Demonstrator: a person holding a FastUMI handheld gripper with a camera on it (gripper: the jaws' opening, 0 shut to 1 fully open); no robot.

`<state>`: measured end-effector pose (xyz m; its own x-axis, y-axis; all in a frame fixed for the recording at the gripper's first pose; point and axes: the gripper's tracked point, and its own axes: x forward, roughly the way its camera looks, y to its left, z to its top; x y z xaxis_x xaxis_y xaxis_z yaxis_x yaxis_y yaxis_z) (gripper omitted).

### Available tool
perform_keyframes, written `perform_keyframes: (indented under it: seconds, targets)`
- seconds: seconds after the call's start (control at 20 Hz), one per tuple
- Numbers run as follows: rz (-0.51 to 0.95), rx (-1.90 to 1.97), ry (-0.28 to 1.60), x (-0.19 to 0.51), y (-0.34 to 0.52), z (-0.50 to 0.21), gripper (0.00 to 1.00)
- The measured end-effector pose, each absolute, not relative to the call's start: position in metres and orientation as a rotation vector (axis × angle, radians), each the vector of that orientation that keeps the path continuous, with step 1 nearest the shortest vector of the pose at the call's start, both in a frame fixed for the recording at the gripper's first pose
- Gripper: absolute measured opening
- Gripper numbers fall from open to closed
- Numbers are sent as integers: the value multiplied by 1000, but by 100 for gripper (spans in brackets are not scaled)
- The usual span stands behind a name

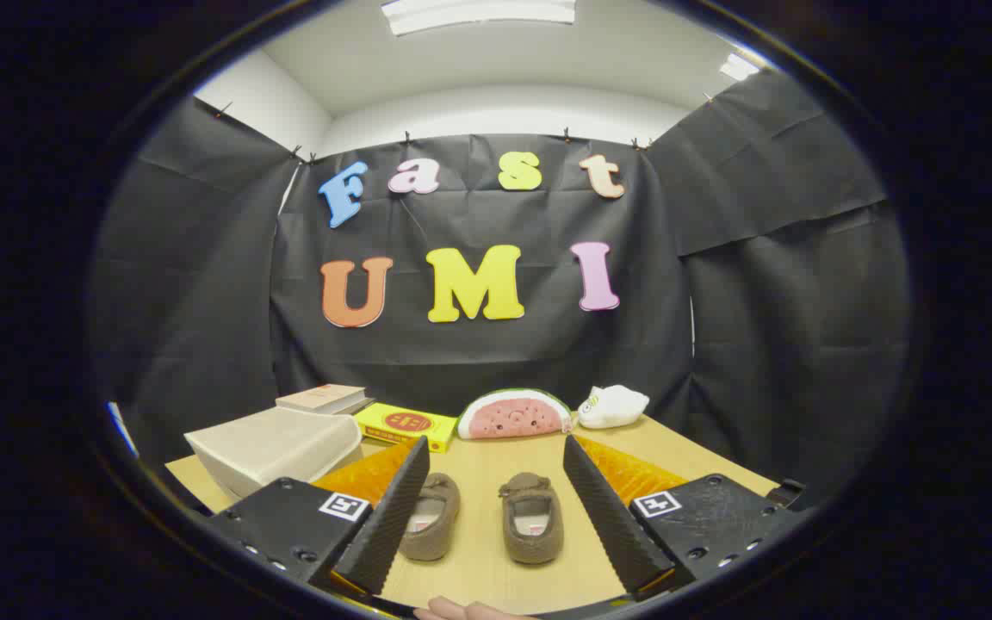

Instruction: Open the storage box then place both shoes into the box .Put the left shoe in first, then the right shoe, with the right side of both shoes facing outward in a uniform manner.

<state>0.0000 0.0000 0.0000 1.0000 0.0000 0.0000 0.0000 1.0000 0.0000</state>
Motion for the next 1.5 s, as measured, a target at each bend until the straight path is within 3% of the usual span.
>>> perform_keyframes:
  seconds: [0.7,1.5]
  targets:
    - [-2,-24,39,8,6,-18,95]
    - [181,174,185,68,72,-27,95]
